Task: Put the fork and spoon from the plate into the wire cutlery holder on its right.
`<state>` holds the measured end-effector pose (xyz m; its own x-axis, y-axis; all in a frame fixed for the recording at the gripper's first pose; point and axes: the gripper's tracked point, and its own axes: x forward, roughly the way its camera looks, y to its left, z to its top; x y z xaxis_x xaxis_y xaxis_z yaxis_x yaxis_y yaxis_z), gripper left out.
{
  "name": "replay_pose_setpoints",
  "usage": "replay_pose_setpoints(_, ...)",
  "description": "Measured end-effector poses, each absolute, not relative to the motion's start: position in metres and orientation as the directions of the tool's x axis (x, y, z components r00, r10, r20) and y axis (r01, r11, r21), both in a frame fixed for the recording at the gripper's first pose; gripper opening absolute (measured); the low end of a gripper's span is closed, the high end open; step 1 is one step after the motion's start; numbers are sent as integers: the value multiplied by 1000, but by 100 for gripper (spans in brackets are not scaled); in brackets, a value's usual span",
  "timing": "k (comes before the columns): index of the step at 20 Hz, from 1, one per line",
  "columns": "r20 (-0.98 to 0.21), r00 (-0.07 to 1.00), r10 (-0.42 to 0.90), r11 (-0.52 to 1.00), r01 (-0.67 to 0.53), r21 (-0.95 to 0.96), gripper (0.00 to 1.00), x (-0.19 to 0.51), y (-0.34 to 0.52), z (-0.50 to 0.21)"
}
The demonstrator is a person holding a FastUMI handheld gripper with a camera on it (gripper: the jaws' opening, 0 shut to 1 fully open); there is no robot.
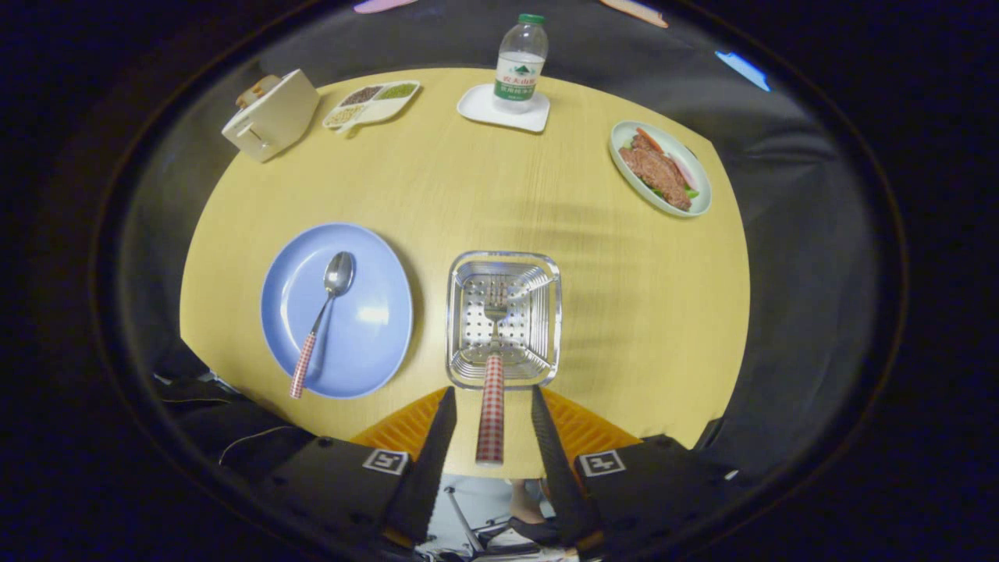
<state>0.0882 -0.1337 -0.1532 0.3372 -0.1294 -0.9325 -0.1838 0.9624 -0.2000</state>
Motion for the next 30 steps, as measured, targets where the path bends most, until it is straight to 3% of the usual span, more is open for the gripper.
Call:
replay_pose_setpoints(5, -823, 563, -66, 993, -46, -111, 94, 101, -118, -113)
replay_pose_setpoints(9, -672, 740, 10, 1000, 5, 21, 95, 105, -94, -77)
replay_pose_setpoints(14, -488, 873, -8, 992, 68, 105, 97, 87, -61, -60)
replay_pose_setpoints(21, -387, 921, -48, 974, 129, 186, 97, 59, 1, -115)
replay_pose_setpoints(30, -453, 887, -90, 990, 128, 54, 98, 49, 52, -218)
